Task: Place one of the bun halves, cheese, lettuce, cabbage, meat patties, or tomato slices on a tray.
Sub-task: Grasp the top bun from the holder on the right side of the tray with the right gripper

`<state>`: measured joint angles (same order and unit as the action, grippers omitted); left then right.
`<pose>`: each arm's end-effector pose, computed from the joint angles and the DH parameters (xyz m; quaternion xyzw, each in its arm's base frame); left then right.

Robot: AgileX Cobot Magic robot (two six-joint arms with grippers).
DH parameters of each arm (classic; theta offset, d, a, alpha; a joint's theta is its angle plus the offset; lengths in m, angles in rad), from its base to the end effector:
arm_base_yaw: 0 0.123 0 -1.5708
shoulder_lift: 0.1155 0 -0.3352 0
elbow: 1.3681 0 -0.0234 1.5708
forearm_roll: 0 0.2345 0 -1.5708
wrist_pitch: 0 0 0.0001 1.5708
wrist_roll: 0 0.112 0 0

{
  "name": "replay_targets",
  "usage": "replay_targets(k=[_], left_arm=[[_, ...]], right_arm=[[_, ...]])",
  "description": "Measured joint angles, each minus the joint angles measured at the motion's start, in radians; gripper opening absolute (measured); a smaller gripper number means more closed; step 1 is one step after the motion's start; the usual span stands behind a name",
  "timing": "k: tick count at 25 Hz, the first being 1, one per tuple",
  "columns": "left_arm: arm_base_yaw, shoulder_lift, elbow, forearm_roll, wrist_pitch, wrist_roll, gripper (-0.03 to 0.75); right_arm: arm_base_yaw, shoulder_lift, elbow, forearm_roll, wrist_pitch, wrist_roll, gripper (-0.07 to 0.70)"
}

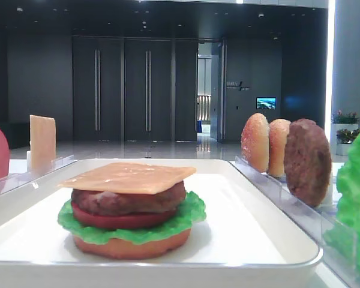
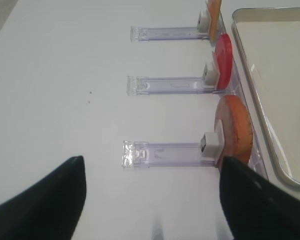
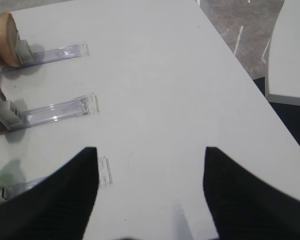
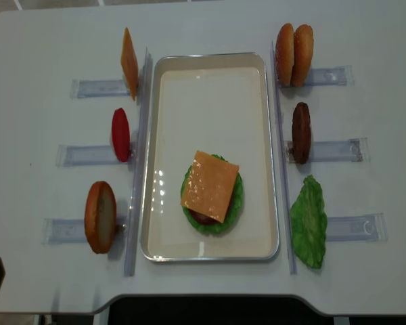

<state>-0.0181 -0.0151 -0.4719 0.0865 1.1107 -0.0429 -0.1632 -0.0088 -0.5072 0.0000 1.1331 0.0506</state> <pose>-0.0532 0.0096 0.2466 -0.0132 0.8683 0.0281 0.4950 -0.0561 0.0092 0.2543 0.0926 0.8626 -0.0280 0.4965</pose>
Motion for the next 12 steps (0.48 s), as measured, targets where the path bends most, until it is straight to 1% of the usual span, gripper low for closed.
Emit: replay_targets(k=[12], left_arm=[[0.000, 0.000, 0.000, 0.000, 0.000, 0.000, 0.636]], right_arm=[[0.000, 0.000, 0.000, 0.000, 0.000, 0.000, 0.434]])
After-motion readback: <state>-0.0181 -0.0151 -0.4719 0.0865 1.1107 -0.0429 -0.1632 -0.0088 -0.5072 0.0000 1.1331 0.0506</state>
